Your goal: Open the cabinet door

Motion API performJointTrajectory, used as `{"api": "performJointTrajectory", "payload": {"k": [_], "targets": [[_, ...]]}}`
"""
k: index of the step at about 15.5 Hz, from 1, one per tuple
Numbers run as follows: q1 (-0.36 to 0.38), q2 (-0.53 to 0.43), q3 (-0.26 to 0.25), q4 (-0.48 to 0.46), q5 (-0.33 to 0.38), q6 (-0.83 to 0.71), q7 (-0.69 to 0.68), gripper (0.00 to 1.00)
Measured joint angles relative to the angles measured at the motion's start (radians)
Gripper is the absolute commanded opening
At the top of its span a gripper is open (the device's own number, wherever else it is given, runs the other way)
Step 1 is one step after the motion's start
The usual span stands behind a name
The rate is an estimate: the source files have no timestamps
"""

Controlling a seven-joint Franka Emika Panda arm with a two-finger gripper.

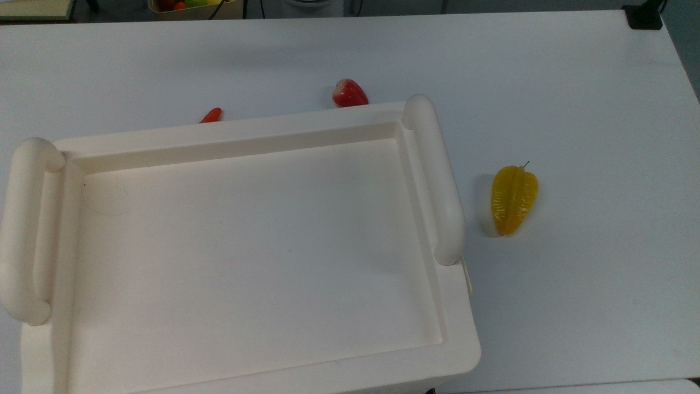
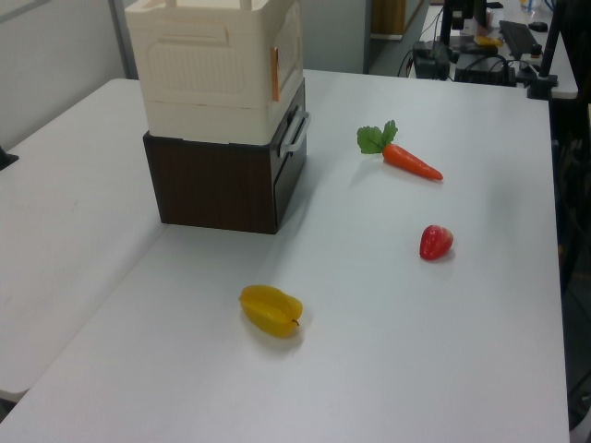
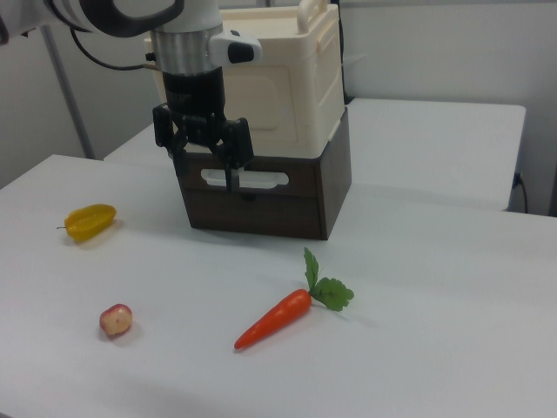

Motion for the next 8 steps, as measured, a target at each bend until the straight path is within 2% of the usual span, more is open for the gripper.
{"api": "performJointTrajectory", "payload": {"k": [8], "targets": [[0.000, 0.000, 0.000, 0.000, 0.002, 0.000, -0.022, 1.00]]}}
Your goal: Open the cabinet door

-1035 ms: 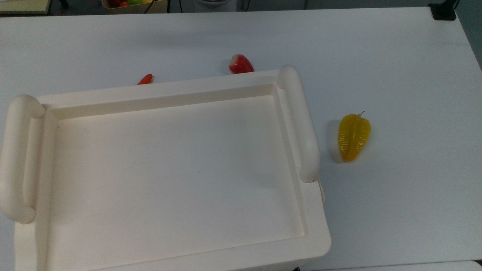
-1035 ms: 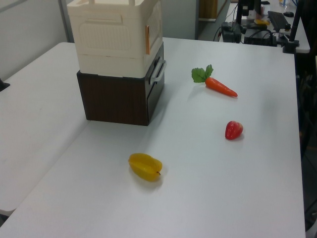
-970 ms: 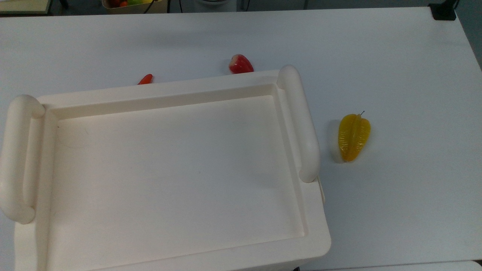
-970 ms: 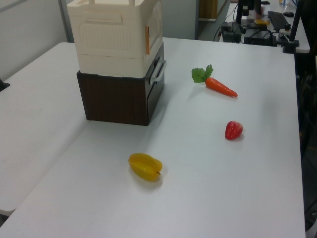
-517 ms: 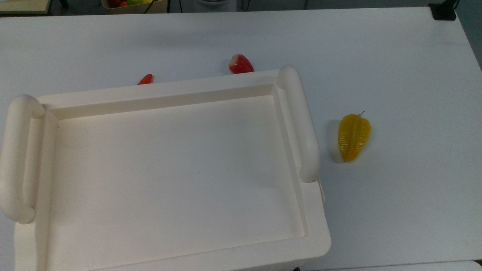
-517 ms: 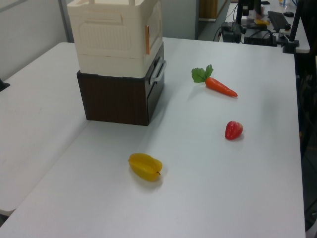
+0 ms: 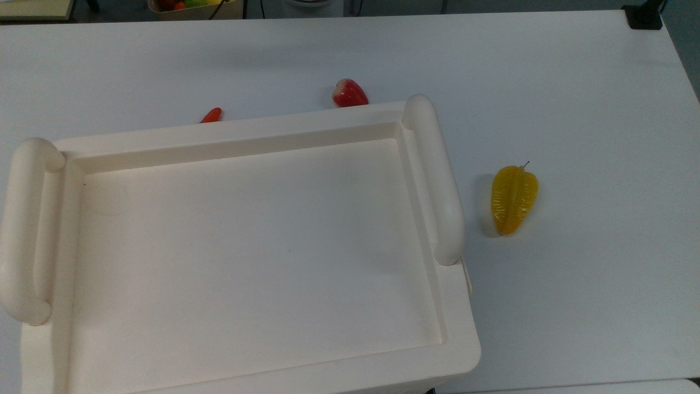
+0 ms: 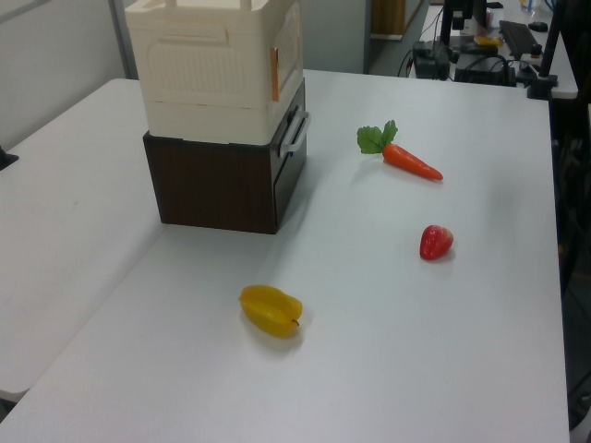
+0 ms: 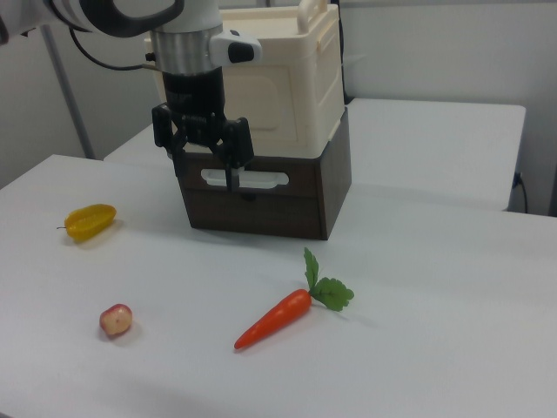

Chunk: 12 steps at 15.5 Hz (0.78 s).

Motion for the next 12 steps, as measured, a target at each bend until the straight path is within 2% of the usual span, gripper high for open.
{"api": "performJointTrajectory", "payload": {"k": [6, 12], "targets": [[-0.006, 0.000, -0.001, 0.000, 0.004, 0.000, -0.002, 1.00], [-0.049, -0.006, -0.002, 0.001, 0.068, 0.000, -0.018, 1.00]]}}
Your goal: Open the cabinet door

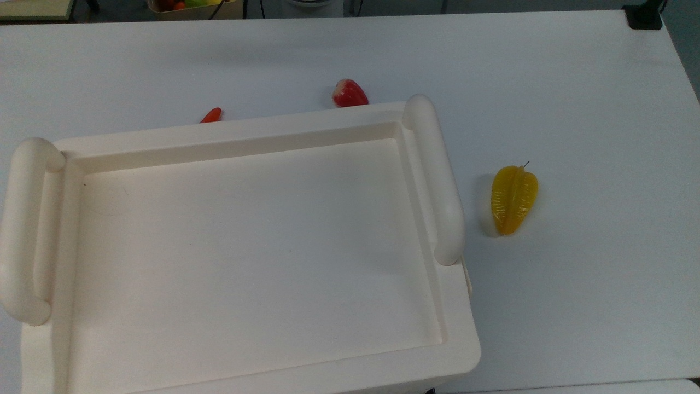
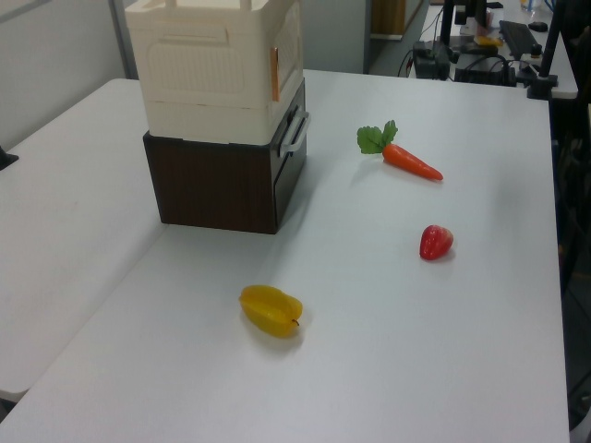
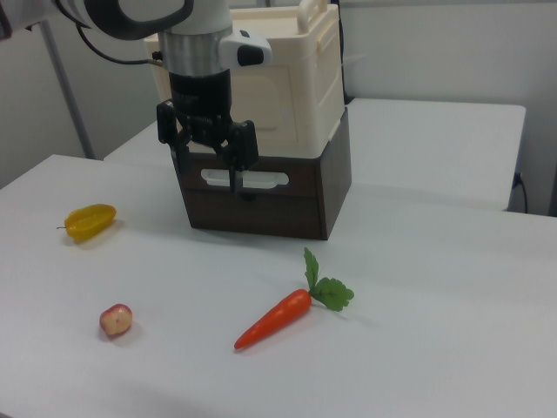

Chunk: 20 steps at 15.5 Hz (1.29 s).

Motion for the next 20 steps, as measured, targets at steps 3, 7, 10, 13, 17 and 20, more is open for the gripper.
{"api": "performJointTrajectory", "payload": {"k": [3, 7, 10, 13, 17, 20], "targets": [[0.004, 0.002, 0.003, -0.001, 0.049, 0.068, -0.004, 1.00], [0.027, 0.012, 0.016, -0.002, 0.156, 0.165, -0.025, 1.00], [0.088, 0.020, 0.020, -0.002, 0.199, 0.223, -0.030, 1.00], [0.164, 0.036, 0.022, -0.003, 0.214, 0.325, -0.027, 0.97], [0.275, 0.079, 0.024, -0.004, 0.214, 0.492, 0.058, 0.70], [0.332, 0.106, 0.025, -0.004, 0.209, 0.602, 0.084, 0.57]]}}
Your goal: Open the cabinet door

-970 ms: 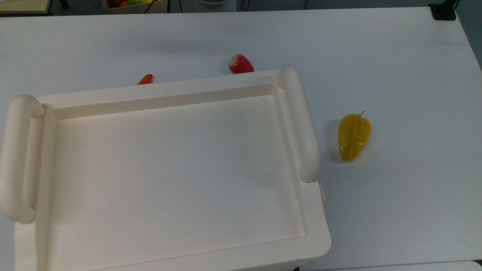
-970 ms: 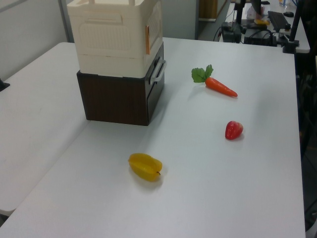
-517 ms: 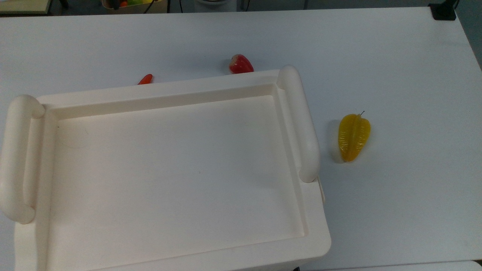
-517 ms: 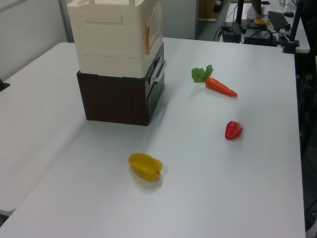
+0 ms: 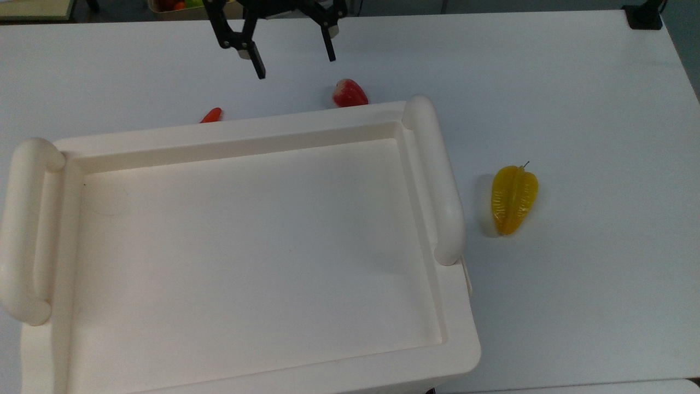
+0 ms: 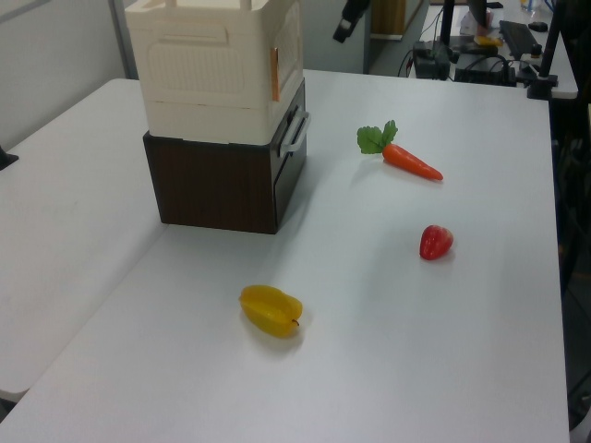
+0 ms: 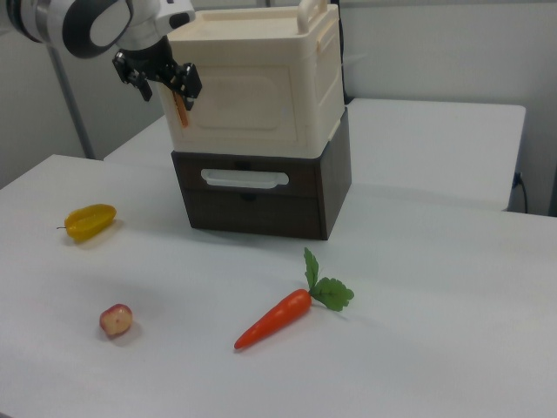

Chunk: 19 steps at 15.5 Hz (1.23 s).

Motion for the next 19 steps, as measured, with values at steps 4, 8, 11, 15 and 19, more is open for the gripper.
{"api": "performJointTrajectory", "payload": {"k": [4, 8, 11, 15, 19], "targets": [[0.045, 0.025, 0.000, 0.000, -0.044, 0.094, 0.005, 0.49], [0.064, 0.040, 0.000, 0.000, -0.052, 0.159, 0.011, 0.50], [0.076, 0.071, 0.000, 0.000, -0.053, 0.215, 0.012, 0.50], [0.118, 0.119, 0.000, 0.000, -0.101, 0.297, 0.078, 0.51], [0.150, 0.157, 0.000, 0.000, -0.165, 0.380, 0.158, 0.39]]}}
